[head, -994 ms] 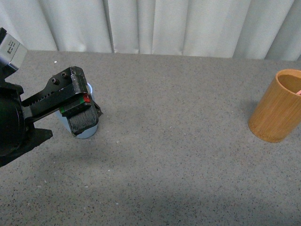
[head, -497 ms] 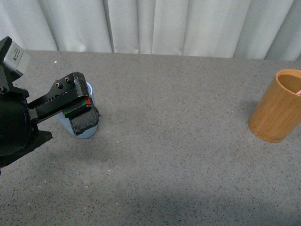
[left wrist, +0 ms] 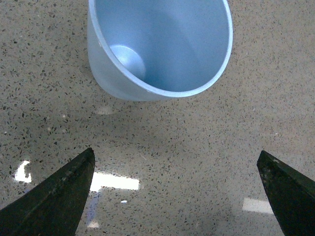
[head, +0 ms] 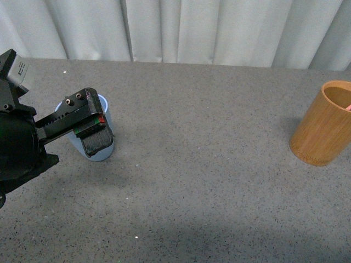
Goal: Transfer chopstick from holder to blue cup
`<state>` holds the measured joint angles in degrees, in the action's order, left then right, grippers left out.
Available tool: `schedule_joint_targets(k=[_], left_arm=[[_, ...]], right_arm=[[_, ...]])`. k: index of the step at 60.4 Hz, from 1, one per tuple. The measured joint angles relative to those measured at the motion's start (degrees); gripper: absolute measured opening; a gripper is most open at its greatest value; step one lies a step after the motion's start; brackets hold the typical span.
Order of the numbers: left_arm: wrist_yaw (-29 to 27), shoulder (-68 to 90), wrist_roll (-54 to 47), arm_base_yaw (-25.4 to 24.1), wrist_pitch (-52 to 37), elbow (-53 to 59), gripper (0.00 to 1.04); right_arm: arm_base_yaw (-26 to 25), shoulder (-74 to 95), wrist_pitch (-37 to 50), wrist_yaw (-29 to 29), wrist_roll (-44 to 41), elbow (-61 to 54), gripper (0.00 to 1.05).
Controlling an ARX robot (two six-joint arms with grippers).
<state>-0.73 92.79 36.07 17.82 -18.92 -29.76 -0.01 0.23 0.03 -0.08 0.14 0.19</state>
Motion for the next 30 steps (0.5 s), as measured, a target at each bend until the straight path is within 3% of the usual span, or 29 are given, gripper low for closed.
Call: schedule_joint_targets(k=[30], left_arm=[[-0.8, 1.5, 1.6, -2.5, 0.2, -3.1, 0.98]], right_arm=[[0.0, 0.0, 0.0, 0.0, 0.0, 0.0, 0.95]])
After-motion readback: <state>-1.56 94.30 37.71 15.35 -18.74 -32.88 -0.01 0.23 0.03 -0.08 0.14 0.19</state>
